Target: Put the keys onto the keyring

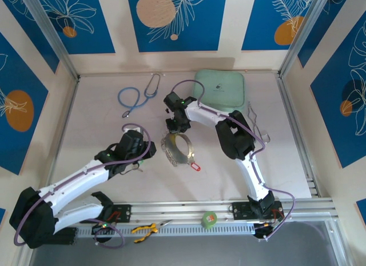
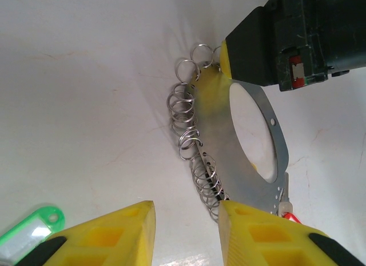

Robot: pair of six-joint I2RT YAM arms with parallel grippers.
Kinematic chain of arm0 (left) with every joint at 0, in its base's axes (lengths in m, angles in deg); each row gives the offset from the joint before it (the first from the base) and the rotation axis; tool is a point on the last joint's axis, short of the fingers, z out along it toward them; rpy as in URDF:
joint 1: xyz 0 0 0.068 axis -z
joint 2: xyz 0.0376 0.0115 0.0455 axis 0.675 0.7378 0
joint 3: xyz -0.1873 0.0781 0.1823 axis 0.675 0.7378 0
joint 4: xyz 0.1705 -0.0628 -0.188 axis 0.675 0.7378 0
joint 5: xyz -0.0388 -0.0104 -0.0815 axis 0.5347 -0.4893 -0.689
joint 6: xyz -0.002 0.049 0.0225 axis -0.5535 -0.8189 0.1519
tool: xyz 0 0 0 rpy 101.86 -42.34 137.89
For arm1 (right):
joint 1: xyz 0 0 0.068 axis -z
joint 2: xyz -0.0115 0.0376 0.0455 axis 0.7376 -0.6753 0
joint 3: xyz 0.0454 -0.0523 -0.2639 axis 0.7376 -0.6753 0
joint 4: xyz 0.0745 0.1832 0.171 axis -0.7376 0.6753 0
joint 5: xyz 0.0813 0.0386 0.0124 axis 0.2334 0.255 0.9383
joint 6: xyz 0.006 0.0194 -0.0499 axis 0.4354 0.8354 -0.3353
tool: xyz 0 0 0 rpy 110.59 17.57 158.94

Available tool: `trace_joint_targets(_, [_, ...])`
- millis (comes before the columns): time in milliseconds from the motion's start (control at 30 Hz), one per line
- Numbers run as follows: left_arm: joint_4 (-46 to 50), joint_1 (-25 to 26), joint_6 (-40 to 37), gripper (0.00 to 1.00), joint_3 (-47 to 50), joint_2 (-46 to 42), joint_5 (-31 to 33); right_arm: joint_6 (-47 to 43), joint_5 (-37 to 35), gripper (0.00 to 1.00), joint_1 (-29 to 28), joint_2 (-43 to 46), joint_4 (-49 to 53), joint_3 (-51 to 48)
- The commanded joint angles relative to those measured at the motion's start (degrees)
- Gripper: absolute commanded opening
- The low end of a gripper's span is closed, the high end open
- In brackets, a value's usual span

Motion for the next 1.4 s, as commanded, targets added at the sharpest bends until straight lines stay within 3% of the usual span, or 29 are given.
trace_joint_targets(0, [-0.25, -0.53, -0.07, 0.35, 0.68, -1.46, 1.18, -0.35, 1.34, 0.13, 0.46, -1.51, 1.36, 2.25])
trace_joint_targets(267, [0.18, -0.51, -0.11, 0.34, 1.06, -2.17, 1.62, -0.56, 2.37, 0.16, 0.56, -2.08, 1.21, 3.51])
trace_joint_targets(367, [0.22, -0.45, 0.07, 0.34, 1.16, -2.35, 1.60, -0.61, 2.24, 0.11, 0.63, -2.41, 1.42, 4.02])
trace_joint_targets(433, [0.24, -0.51, 0.02, 0.34, 1.31, -2.56, 1.69, -0.70, 2.24, 0.01, 0.76, -2.45, 1.78, 4.40])
trace_joint_targets(600, [-0.14, -0.49, -2.85, 0.34, 1.44, -4.53, 3.10, -2.47, 2.37, 0.00, 0.29, 1.97, -0.01, 2.87])
trace_joint_targets(867, [-6.60, -0.51, -24.63, 0.36, 0.19, -11.99, 8.68, -12.01, 4.93, 0.00, -2.03, 21.36, -12.20, -10.93])
trace_joint_targets(1000, [-11.41, -0.49, -36.33, 0.37, 0.03, -14.29, 8.41, -16.27, 7.05, 0.00, -2.35, 31.45, -19.18, -20.42])
trace_joint_targets(1167, [-17.35, -0.53, -50.95, 0.36, 1.19, -14.88, 3.03, -24.02, 12.28, 0.00, -2.28, 42.34, -30.19, -33.07])
trace_joint_targets(1367, [-17.08, -0.49, -61.71, 0.30, 0.04, -13.59, -5.83, -31.61, 22.29, 0.00, -1.04, 46.84, -34.94, -39.28])
